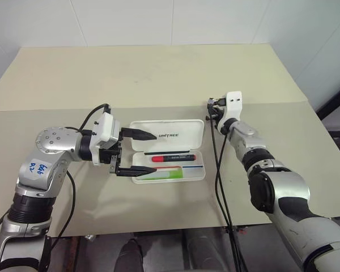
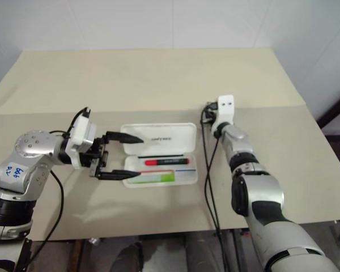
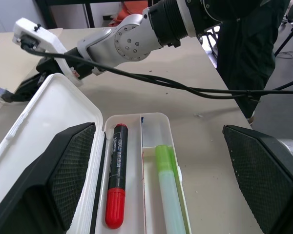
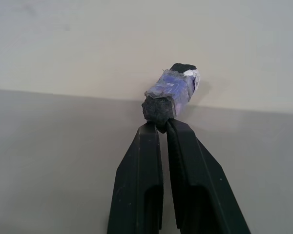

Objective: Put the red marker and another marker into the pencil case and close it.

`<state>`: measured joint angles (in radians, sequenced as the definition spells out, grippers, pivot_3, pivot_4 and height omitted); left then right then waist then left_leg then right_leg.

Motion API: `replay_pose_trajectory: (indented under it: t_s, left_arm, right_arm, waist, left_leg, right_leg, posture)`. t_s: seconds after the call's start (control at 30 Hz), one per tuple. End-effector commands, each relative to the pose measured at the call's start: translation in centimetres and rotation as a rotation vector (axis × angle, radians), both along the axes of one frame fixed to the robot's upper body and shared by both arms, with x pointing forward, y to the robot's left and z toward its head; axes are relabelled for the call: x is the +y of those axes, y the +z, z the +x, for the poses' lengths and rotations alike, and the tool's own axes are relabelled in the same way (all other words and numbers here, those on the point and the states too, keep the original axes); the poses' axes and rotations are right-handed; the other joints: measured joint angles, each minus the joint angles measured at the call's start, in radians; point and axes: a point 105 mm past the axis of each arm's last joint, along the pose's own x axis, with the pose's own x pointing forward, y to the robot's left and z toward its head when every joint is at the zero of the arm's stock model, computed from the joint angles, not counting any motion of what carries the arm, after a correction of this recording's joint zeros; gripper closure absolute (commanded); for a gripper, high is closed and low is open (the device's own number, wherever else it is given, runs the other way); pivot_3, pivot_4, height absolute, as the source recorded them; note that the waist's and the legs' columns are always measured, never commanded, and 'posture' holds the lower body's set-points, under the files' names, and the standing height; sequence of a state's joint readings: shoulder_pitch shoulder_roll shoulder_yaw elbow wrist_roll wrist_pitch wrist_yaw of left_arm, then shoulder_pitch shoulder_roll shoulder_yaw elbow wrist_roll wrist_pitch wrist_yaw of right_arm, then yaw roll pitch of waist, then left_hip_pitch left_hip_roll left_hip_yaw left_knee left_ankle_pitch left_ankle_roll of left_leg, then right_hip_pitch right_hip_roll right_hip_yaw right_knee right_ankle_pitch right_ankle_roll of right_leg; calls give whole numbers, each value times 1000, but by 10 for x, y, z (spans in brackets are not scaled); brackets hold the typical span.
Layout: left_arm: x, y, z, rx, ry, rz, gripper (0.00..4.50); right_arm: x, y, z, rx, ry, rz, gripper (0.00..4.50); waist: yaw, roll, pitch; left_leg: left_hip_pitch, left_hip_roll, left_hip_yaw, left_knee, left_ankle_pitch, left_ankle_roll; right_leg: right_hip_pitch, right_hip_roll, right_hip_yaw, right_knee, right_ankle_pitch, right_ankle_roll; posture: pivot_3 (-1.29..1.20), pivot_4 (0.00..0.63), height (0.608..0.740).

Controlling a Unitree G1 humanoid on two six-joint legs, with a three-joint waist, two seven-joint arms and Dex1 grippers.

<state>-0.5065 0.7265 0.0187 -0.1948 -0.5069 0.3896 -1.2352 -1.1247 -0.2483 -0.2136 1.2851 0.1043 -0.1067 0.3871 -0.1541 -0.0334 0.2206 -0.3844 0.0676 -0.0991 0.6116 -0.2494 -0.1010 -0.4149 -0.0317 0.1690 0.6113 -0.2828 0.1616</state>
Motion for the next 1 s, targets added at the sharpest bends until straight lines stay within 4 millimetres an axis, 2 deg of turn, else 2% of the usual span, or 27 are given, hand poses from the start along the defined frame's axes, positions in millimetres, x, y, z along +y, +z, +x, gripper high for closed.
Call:
replay_pose_trajectory:
  t_s: [0.03, 0.27, 0.37, 0.47, 0.67, 0.8, 1.0]
  left_arm:
    - [-5, 11, -3, -59, -36, -8, 0]
    - [-7, 12, -1, -62, -53, -11, 0]
    - [-9, 12, 1, -61, -62, -12, 0]
    - [-10, 11, 3, -58, -77, -14, 0]
    - [-14, 10, 6, -54, -104, -21, 0]
    - [-15, 9, 9, -52, -119, -18, 0]
    - [-19, 9, 12, -57, -142, -22, 0]
  right_arm:
    - [-10, 24, -1, -117, 11, 10, 4487]
    - [-15, 42, -13, -224, 72, -20, 4487]
    - [-20, 57, -28, -287, 113, -44, 4487]
    - [-29, 71, -50, -324, 146, -76, 4487]
    - [-37, 86, -92, -336, 202, -129, 4487]
    - [-32, 92, -123, -333, 290, -157, 4487]
    - [-15, 89, -174, -277, 498, -225, 4487]
  waist:
    - [1, 0, 0]
    - [8, 0, 0]
    - [14, 0, 0]
    - [22, 1, 0]
    - [38, 1, 1]
    - [48, 1, 1]
    - [69, 1, 1]
  left_leg:
    - [0, 0, 0, 0, 0, 0]
    - [0, 0, 0, 0, 0, 0]
    - [0, 0, 0, 0, 0, 0]
    - [-1, 0, 0, 0, 0, 0]
    - [-1, 0, 0, 1, 0, 0]
    - [-1, 0, 0, 1, 0, 0]
    - [-1, 0, 0, 1, 0, 1]
  right_leg:
    - [0, 0, 0, 0, 0, 0]
    - [0, 0, 0, 0, 0, 0]
    - [0, 0, 0, 0, 0, 0]
    - [0, 0, 0, 0, 0, 0]
    - [0, 0, 0, 1, -1, 0]
    - [0, 0, 0, 0, -1, 0]
    - [0, 0, 0, -1, -1, -1]
  posture:
    - [0, 150, 740]
    - [0, 150, 740]
    - [0, 150, 740]
    - [0, 150, 740]
    - [0, 150, 740]
    - [0, 150, 740]
    - [0, 150, 740]
